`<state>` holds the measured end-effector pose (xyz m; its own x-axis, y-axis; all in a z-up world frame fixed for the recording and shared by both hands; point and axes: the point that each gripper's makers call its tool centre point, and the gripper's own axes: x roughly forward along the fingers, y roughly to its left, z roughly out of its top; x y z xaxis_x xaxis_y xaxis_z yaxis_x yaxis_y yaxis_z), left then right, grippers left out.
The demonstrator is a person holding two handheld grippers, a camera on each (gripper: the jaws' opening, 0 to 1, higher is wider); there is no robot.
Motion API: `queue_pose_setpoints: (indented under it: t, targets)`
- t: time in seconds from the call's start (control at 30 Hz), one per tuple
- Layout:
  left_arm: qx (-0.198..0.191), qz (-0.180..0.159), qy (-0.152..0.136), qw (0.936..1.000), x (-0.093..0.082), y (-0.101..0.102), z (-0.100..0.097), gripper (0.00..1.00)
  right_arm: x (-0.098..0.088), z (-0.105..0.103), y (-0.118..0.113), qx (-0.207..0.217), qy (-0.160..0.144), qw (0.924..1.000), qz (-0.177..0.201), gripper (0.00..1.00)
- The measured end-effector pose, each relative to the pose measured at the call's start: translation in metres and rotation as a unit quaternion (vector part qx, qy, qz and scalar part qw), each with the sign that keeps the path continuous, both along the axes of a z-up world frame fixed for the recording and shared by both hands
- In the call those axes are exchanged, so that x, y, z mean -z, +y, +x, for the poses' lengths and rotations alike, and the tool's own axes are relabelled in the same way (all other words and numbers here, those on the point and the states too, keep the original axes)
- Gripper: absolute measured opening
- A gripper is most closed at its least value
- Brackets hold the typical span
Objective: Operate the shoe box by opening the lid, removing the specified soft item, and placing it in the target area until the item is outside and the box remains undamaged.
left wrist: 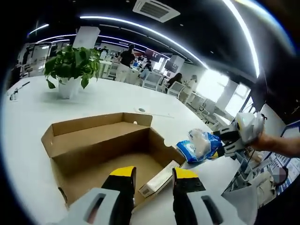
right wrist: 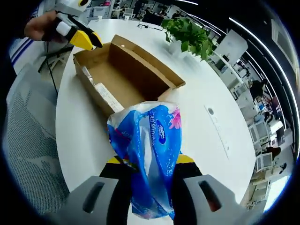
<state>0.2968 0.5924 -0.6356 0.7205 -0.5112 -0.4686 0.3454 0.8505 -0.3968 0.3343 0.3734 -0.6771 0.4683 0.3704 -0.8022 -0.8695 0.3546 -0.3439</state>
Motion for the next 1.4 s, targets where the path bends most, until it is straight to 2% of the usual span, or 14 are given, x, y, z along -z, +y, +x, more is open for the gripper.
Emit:
queue_pose_setpoints:
  t: [0.3,0.57,0.8,1.13,1.4]
  targets:
    - [0.007,0.008,0.006,0.9999,0.002,-0.003,0.005,0.31,0.002,-0.009,-0.047,0.051,0.001,0.9987,0.001,0.27]
    - [0.012,0.011,0.012,0.9998,0.004,-0.012,0.008,0.31,0.01,-0.015,-0.101,0.105,0.007,0.9944,0.003,0.27]
    - [0.017,0.016,0.015,0.9996,0.003,-0.021,0.012,0.31,0.011,-0.012,-0.142,0.141,0.006,0.99,0.003,0.27]
    - [0.018,0.022,0.015,0.9995,0.001,-0.037,0.021,0.31,0.02,-0.006,-0.2,0.17,0.01,0.9853,-0.01,0.28]
    - [0.017,0.023,0.015,0.9995,-0.002,-0.05,0.02,0.31,0.027,0.005,-0.238,0.171,0.019,0.9846,-0.031,0.28]
